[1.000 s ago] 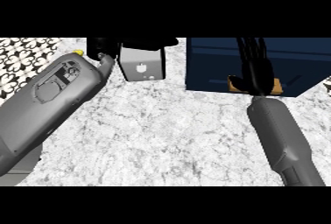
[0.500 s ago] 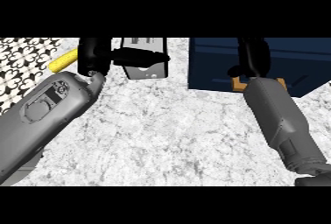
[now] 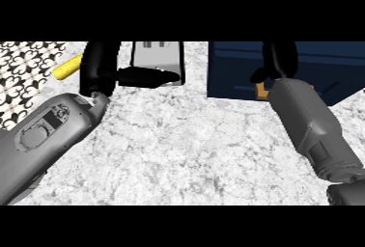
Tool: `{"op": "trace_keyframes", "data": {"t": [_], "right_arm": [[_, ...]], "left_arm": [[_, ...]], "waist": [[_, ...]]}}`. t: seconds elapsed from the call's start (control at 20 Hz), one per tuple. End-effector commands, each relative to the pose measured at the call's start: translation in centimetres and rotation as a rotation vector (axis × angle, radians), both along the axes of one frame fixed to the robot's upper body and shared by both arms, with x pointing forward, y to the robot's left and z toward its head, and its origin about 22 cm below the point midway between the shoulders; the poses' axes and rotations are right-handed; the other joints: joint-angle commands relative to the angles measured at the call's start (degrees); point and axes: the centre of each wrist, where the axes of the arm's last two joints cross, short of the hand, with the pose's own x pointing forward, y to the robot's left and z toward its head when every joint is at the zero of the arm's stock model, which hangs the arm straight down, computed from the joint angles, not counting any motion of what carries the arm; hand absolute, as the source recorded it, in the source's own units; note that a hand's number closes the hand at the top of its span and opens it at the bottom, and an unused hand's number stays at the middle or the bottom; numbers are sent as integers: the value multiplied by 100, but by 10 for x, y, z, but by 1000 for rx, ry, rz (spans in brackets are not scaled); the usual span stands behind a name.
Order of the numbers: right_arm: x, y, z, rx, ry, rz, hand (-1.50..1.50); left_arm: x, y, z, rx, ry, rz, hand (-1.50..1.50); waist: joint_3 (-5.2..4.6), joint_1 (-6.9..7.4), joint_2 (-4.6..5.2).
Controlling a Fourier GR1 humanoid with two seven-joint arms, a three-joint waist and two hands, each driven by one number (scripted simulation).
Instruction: Pick up the can, place it into the drawer and close the drawer
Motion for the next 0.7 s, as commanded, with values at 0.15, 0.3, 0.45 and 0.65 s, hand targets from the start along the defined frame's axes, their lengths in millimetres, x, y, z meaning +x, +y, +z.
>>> {"op": "trace_keyframes", "data": {"t": [0.15, 0.3, 0.45, 0.65], "right_arm": [[13, 27, 33, 135, -60, 108, -150], [13, 27, 33, 268, -81, 125, -150], [15, 28, 41, 368, -104, 170, -150], [13, 43, 34, 485, -93, 226, -150]], "left_arm": [[-4, 4, -17, 7, 1, 27, -150], [-6, 9, -1, -7, 4, 0, -150], [-9, 18, -13, -12, 14, 8, -150], [-14, 26, -25, 2, 14, 23, -150]], "waist": [[11, -7, 36], [25, 78, 20], [21, 64, 27], [8, -49, -32]]}}
